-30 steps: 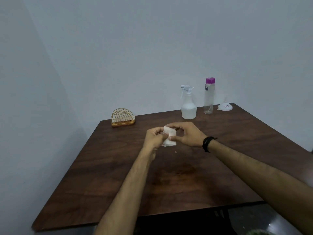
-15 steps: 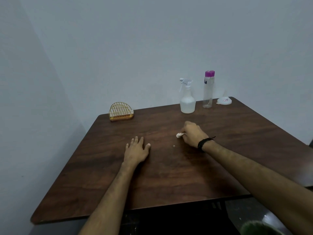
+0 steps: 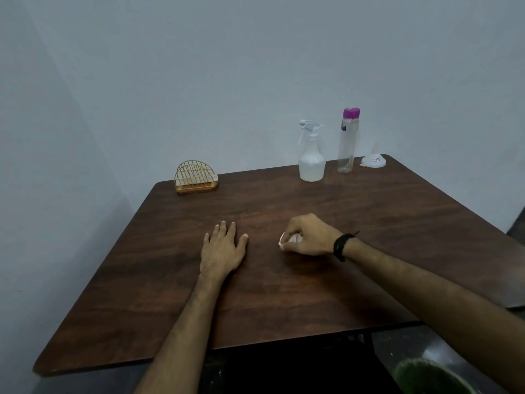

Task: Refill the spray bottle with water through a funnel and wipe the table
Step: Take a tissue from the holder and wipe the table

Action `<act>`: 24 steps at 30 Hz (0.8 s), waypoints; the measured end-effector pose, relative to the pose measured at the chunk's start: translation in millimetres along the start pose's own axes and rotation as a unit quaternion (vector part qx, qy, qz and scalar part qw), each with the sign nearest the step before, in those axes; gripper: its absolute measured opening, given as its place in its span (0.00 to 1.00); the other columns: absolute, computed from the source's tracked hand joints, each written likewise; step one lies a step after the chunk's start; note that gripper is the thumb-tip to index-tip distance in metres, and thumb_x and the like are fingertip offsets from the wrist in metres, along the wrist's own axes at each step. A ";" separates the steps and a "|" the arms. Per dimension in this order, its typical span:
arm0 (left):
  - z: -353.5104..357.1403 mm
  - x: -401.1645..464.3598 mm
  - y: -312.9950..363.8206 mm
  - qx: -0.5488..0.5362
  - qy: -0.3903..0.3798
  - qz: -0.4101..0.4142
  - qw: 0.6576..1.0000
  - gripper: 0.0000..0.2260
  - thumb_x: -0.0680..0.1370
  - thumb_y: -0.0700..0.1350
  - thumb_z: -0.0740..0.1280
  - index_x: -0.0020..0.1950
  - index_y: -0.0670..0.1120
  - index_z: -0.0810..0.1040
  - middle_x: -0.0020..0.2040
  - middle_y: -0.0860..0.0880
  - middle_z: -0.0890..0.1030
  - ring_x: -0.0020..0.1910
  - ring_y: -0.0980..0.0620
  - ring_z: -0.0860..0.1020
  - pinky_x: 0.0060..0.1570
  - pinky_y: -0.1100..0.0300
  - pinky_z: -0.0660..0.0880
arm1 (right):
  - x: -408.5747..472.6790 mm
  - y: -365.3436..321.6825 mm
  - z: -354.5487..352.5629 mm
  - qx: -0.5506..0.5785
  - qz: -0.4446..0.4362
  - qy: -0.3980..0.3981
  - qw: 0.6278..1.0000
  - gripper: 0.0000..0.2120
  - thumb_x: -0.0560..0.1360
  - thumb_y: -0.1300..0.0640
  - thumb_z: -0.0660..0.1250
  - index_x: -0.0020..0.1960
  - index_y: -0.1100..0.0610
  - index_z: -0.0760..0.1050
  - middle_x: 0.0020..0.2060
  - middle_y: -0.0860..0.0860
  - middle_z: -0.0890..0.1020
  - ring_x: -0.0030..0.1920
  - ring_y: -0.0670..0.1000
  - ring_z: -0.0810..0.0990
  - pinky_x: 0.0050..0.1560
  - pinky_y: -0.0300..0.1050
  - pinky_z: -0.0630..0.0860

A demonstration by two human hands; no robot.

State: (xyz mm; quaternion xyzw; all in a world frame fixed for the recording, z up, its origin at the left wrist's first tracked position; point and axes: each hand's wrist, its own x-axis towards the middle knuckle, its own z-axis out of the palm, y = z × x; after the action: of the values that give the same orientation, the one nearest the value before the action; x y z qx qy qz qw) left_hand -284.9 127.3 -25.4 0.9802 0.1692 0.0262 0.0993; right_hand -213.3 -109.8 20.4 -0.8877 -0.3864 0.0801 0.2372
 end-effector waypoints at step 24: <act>4.1 0.7 -1.0 -0.002 0.004 0.002 1.000 0.31 0.82 0.63 0.48 0.82 0.49 0.53 0.82 0.46 0.52 0.81 0.48 0.49 0.79 0.47 0.47 | -25.2 -14.4 30.6 -0.099 -0.066 0.105 0.987 0.10 0.79 0.56 0.65 0.57 0.55 0.82 0.53 0.49 0.82 0.54 0.49 0.79 0.55 0.41 0.74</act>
State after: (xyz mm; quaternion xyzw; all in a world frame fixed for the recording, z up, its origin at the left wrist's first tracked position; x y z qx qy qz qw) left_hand -284.2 127.7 -29.6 0.9803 0.1675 0.0304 0.1004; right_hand -250.0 -108.6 -0.5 -0.8829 -0.4228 -0.0682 0.1927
